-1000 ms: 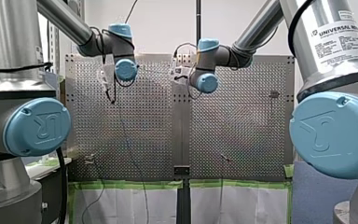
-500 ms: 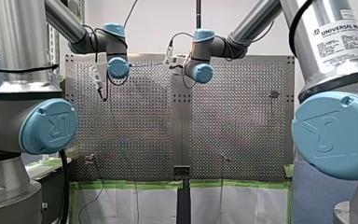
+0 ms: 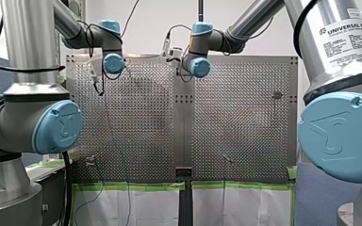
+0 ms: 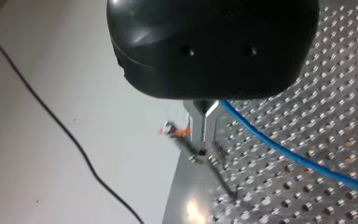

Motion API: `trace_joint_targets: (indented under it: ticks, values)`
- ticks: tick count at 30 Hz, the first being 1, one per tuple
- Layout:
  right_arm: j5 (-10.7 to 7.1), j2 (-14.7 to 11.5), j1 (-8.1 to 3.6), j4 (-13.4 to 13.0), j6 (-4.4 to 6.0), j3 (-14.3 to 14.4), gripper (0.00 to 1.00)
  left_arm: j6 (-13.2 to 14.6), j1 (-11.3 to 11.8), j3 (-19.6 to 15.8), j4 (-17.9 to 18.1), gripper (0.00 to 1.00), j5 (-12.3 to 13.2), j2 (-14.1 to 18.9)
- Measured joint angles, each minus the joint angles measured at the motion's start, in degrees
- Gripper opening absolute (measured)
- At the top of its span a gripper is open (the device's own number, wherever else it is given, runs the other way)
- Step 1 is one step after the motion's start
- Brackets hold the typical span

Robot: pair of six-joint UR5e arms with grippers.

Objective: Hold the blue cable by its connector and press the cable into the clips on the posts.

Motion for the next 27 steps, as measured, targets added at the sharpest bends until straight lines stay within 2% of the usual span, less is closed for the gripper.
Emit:
trace_joint_targets:
  ticks: [7, 15, 27]
  values:
    - [-0.01, 1.3, 0.75, 0.5, 0.14, -1.7, 0.0, -1.9, 3.4, 1.7, -0.1, 0.0, 3.3, -0.1]
    - [0.16, 4.4, 1.61, 1.6, 0.33, -5.2, 0.0, -2.7, 7.9, 2.1, 0.0, 0.0, 7.9, -0.8]
    - [0.31, 4.9, 1.25, 1.9, 1.11, -6.7, 0.0, -2.7, 13.9, 3.4, 0.1, 0.0, 10.6, -3.5]
